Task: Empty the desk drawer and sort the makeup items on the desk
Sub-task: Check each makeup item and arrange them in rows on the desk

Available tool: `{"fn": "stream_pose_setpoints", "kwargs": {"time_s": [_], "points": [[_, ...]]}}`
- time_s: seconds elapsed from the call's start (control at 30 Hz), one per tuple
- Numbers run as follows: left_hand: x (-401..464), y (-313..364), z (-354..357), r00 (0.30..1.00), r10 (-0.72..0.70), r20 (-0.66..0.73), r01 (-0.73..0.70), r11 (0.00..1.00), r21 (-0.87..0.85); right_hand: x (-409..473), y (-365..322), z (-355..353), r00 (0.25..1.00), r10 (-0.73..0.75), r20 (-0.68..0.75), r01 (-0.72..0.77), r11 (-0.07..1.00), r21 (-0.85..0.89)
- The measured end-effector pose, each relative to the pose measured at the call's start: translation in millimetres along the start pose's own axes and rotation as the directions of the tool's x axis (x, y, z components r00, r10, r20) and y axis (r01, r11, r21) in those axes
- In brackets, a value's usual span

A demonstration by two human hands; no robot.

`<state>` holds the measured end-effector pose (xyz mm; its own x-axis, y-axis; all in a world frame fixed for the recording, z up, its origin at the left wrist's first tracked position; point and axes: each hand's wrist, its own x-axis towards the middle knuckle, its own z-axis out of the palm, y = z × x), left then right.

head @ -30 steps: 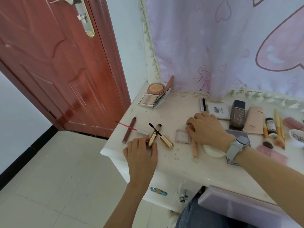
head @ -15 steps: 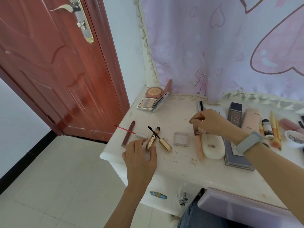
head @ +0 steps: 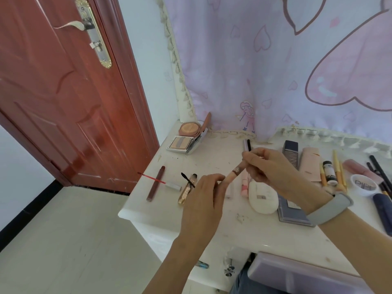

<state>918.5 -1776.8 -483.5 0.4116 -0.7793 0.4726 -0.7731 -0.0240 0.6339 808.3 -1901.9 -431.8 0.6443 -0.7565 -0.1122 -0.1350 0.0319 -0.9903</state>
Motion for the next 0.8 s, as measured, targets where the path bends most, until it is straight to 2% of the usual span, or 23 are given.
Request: {"fn": "stream_pose_setpoints", "kwargs": {"time_s": [0.1, 0.2, 0.27, 0.33, 0.43, 0.53, 0.67, 0.8], "points": [[2, -4, -3, 0.993, 0.102, -0.059, -0.093, 0.987, 0.133, -7, 1, 5, 0.999, -0.031, 0.006, 0.032, 0.994, -0.100], [6, 2, -9, 0.996, -0.027, 0.084, 0.018, 0.995, 0.101, -10, 0, 9, 0.996, -0.083, 0.016, 0.084, 0.996, -0.026], [12, 5, -14, 0.977, -0.147, 0.157, 0.146, 0.989, 0.014, -10, 3, 8, 0.992, -0.127, 0.021, 0.127, 0.992, -0.013], [17, 5, -16, 0.957, -0.244, 0.158, 0.266, 0.953, -0.142, -11, 8, 7, 0.976, -0.214, 0.037, 0.217, 0.971, -0.098], [18, 3, -19, 0.941, -0.292, 0.172, 0.332, 0.897, -0.292, -11, 9, 5, 0.940, -0.320, 0.122, 0.339, 0.917, -0.210], [16, 1, -23, 0.950, -0.236, 0.207, 0.287, 0.919, -0.270, -12, 4, 4, 0.940, -0.290, 0.178, 0.322, 0.927, -0.191], [12, 0, -27, 0.950, -0.183, 0.252, 0.237, 0.950, -0.205, -8, 2, 6, 0.980, -0.165, 0.111, 0.194, 0.920, -0.342], [9, -1, -30, 0.960, -0.139, 0.244, 0.181, 0.970, -0.162, -7, 12, 1, 0.964, -0.209, 0.167, 0.257, 0.895, -0.364]]}}
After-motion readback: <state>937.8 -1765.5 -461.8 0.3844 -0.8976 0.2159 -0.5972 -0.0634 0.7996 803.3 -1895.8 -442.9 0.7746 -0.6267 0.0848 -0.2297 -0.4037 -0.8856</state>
